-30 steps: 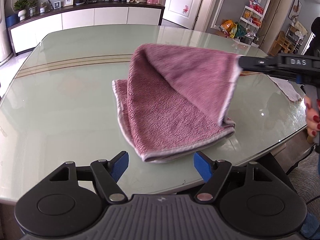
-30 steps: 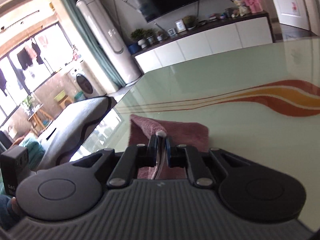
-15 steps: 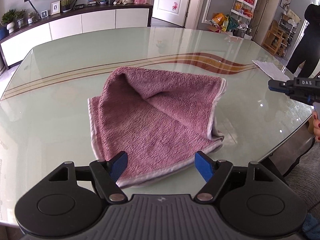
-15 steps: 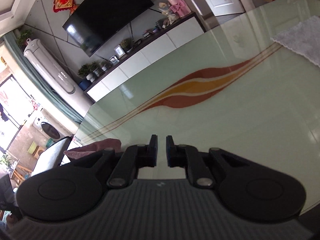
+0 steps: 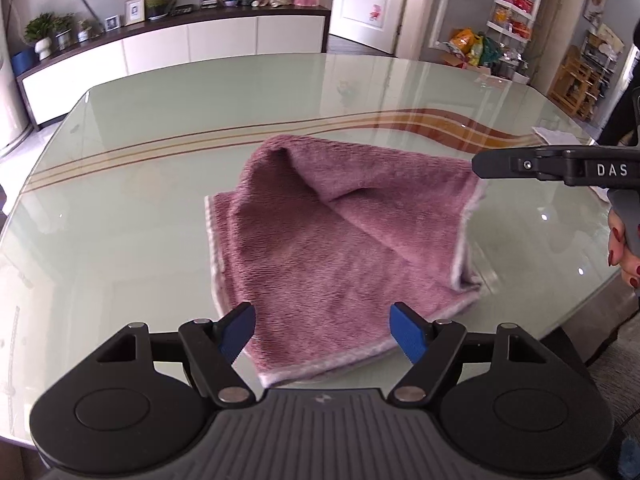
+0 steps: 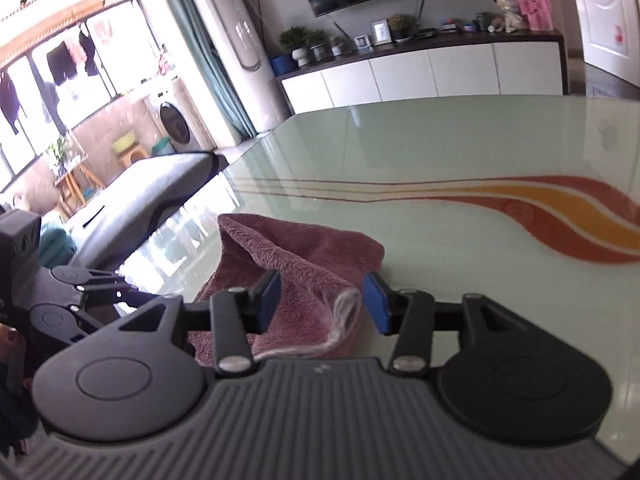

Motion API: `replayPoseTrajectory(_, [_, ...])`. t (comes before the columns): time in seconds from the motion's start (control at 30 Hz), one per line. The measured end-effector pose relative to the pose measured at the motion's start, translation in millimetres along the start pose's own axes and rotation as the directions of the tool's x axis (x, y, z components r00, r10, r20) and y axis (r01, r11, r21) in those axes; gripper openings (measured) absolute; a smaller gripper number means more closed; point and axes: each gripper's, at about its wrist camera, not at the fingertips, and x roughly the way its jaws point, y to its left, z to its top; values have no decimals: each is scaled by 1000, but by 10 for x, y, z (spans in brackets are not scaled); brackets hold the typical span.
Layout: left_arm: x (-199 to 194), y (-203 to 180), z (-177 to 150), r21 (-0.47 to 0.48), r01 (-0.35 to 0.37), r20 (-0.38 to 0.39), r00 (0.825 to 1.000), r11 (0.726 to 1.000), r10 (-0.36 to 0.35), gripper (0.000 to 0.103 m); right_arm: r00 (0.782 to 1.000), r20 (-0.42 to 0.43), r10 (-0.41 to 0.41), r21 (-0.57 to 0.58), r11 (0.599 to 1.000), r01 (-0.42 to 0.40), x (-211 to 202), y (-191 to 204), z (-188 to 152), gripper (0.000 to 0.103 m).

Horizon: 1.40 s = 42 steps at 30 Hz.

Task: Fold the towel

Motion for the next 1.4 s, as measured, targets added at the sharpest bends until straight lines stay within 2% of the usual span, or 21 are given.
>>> replayPoseTrajectory(0.17, [56,113,21,-25,-4,-5,1000,1000,4,76,999,-44,-14,-62,998,11,126,101,30,55])
replayPoseTrajectory(0.3, [98,176,26,-38,15,-15,1000,999,-15,69,998,-56,-21,-83,996,16,172,126,26,54])
replayPoseTrajectory(0.37, [124,200,24,-48,19,-23,1000,999,-20,65,997,-69,-16,-84,996,10,192,122,11,51])
replayPoseTrajectory(0.6, [189,292,4,-93,11,-46,999,996,-16,48,994,-105,-4,-63,998,-3,198,66,-53,25])
replayPoseTrajectory(0.8, [197,338,-31,-126,11,-54,998,992,-18,47,994,-107,10,-47,999,-15,151,33,-50,19])
replayPoseTrajectory(0.93, [214,308,-27,-129,17,-55,998,992,-24,44,994,-108,26,-46,998,-31,136,53,-50,19])
replayPoseTrajectory(1.03, [216,243,-5,-115,7,-57,998,993,-13,35,994,-108,34,-41,998,-39,123,55,-61,19])
replayPoseTrajectory(1.17, [184,217,41,-121,9,-44,999,993,-14,16,994,-105,36,-35,999,-40,113,34,-81,19])
replayPoseTrajectory(1.23, [160,215,64,-127,12,-36,999,992,-17,14,994,-105,40,-35,998,-44,104,21,-82,15])
replayPoseTrajectory(1.4, [86,172,143,-128,29,-21,999,991,-32,9,994,-89,61,-26,998,-63,53,1,-62,13])
